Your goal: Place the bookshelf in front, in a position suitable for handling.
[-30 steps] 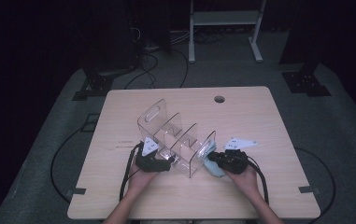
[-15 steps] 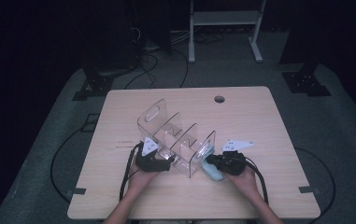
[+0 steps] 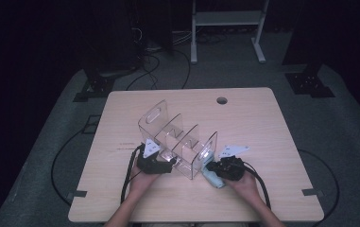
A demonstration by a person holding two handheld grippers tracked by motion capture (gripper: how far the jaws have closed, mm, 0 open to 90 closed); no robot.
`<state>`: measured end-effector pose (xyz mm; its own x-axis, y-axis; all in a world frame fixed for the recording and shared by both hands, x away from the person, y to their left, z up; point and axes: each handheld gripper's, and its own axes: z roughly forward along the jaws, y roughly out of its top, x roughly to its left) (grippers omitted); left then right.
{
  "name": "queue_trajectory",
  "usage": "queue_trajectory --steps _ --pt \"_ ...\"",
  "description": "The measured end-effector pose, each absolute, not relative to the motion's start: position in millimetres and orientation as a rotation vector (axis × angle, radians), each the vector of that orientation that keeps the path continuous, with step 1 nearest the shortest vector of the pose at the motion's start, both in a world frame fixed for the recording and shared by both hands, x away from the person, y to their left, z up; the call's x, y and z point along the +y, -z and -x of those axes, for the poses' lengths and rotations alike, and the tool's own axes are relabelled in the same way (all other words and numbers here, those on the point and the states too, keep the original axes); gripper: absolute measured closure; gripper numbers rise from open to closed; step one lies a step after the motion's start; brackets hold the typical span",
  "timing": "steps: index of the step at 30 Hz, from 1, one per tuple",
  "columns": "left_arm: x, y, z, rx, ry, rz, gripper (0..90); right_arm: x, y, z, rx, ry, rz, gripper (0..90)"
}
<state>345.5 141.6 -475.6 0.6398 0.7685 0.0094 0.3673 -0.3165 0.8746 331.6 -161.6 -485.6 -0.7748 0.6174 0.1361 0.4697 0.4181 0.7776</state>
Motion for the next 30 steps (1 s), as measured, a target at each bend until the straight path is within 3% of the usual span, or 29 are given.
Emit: queue_trajectory --steps 10,17,25,30 --pt "142.6 476.0 -345.6 0.898 -0.536 -1.924 8.3 -129.4 482.7 -301.6 2.662 -1.359 -0.722 83.4" --pt "141.9 475.9 -345.3 0.896 -0.541 -1.922 8.3 -160.3 488.7 -333.6 2.528 -1.311 -0.967 83.4" --pt "144.1 476.3 -345.3 0.893 -0.532 -1.922 8.3 -144.7 486.8 -318.9 2.594 -1.330 -0.862 83.5" --pt "144.3 476.0 -345.1 0.892 -0.530 -1.926 8.3 -164.7 489.1 -337.9 2.493 -1.287 -0.995 83.6"
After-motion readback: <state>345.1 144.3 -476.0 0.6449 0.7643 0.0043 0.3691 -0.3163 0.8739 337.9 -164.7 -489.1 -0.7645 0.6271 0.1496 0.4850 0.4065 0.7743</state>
